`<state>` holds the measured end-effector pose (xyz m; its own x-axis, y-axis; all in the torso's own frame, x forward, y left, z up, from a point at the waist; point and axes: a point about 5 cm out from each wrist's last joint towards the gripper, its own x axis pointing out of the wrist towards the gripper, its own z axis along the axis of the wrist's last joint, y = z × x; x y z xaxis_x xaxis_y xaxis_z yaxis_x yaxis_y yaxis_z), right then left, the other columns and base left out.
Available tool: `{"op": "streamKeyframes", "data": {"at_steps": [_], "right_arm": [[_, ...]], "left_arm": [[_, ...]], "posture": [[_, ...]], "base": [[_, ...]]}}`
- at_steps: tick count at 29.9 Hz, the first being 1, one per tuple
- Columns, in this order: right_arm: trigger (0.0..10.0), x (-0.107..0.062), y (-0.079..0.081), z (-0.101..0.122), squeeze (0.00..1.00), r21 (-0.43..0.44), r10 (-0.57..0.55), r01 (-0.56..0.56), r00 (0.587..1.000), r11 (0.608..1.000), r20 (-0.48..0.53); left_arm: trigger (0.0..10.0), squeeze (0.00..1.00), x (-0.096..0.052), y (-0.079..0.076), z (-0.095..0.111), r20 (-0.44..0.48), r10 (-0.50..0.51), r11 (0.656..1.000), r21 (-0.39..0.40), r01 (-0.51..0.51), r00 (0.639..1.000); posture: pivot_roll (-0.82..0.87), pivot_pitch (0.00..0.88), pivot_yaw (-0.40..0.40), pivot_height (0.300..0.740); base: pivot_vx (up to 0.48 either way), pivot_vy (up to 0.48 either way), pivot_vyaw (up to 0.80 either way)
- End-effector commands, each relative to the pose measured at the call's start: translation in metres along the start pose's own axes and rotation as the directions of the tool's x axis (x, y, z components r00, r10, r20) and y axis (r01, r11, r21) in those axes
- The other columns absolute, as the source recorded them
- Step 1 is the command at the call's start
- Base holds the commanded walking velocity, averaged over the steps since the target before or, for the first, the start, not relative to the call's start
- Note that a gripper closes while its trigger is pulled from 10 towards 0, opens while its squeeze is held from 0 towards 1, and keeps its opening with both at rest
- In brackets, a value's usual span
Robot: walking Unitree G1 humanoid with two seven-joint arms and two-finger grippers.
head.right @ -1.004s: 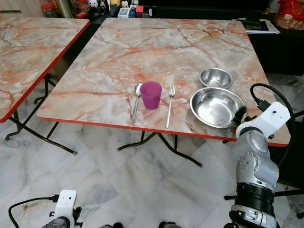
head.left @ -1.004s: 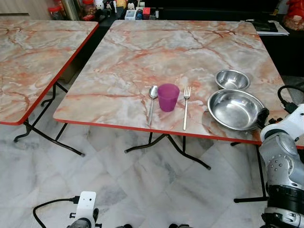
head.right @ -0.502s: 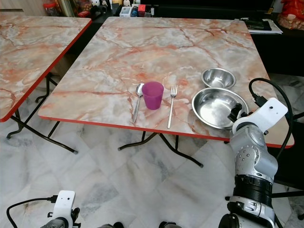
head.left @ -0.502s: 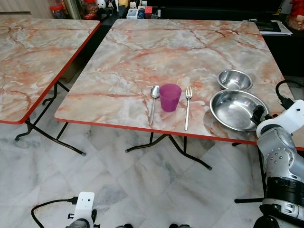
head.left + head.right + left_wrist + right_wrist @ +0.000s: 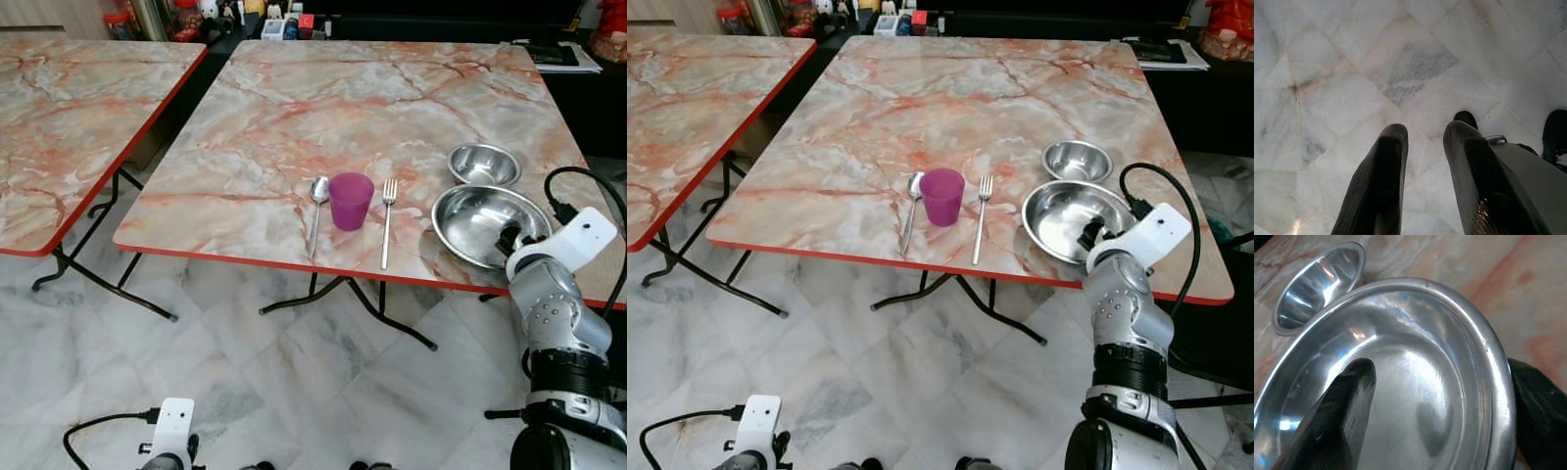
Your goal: Setting the table
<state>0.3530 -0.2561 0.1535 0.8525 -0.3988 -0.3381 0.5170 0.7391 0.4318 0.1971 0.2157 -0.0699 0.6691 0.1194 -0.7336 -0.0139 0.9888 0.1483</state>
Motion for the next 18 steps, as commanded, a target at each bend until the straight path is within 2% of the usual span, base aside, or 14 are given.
{"op": "streamKeyframes", "data": {"at_steps": [1, 5, 11, 12, 13, 14, 18], "right_arm": [[10.0, 0.001, 0.004, 0.006, 0.0, 0.001, 0.006, -0.006, 1.0, 1.0, 0.02], [10.0, 0.003, 0.006, 0.007, 0.0, 0.011, 0.001, -0.001, 1.0, 1.0, 0.03], [10.0, 0.005, -0.001, 0.004, 0.0, 0.024, -0.062, 0.062, 0.998, 0.998, 0.029], [3.6, 0.005, -0.003, 0.004, 0.0, 0.027, -0.073, 0.072, 0.997, 0.997, 0.028], [3.6, 0.005, -0.004, 0.004, 0.0, 0.028, -0.08, 0.079, 0.996, 0.996, 0.026], [0.4, 0.006, -0.006, 0.003, 0.0, 0.03, -0.096, 0.095, 0.995, 0.995, 0.024], [0.0, 0.006, -0.01, 0.001, 0.0, 0.037, -0.115, 0.114, 0.993, 0.993, 0.019]], "left_arm": [[10.0, 0.0, -0.003, 0.004, -0.012, -0.045, 0.01, 1.0, 0.012, -0.009, 0.999], [10.0, 0.0, -0.004, 0.004, -0.014, -0.049, 0.006, 1.0, 0.026, -0.005, 0.999], [10.0, 0.0, -0.004, 0.004, -0.017, -0.056, 0.006, 1.0, 0.023, -0.005, 0.998], [10.0, 0.0, -0.004, 0.003, -0.017, -0.057, 0.005, 1.0, 0.023, -0.004, 0.998], [10.0, 0.0, -0.004, 0.003, -0.017, -0.057, 0.004, 1.0, 0.022, -0.003, 0.998], [10.0, 0.0, -0.004, 0.003, -0.017, -0.058, 0.003, 1.0, 0.021, -0.002, 0.998], [10.0, 0.0, -0.005, 0.004, -0.018, -0.06, 0.001, 1.0, 0.02, 0.0, 0.998]], "posture": [[-0.09, 0.152, 0.031, 0.74], [-0.09, 0.156, 0.032, 0.74], [-0.08, 0.162, 0.033, 0.74], [-0.08, 0.162, 0.033, 0.74], [-0.08, 0.162, 0.033, 0.74], [-0.08, 0.162, 0.033, 0.74], [-0.08, 0.17, 0.036, 0.74]], "base": [[0.0, 0.0, 0.0], [0.0, 0.0, 0.0], [0.0, 0.0, 0.0], [0.0, 0.0, 0.0], [0.0, 0.0, 0.0], [0.0, 0.0, 0.0], [0.0, 0.0, 0.0]]}}
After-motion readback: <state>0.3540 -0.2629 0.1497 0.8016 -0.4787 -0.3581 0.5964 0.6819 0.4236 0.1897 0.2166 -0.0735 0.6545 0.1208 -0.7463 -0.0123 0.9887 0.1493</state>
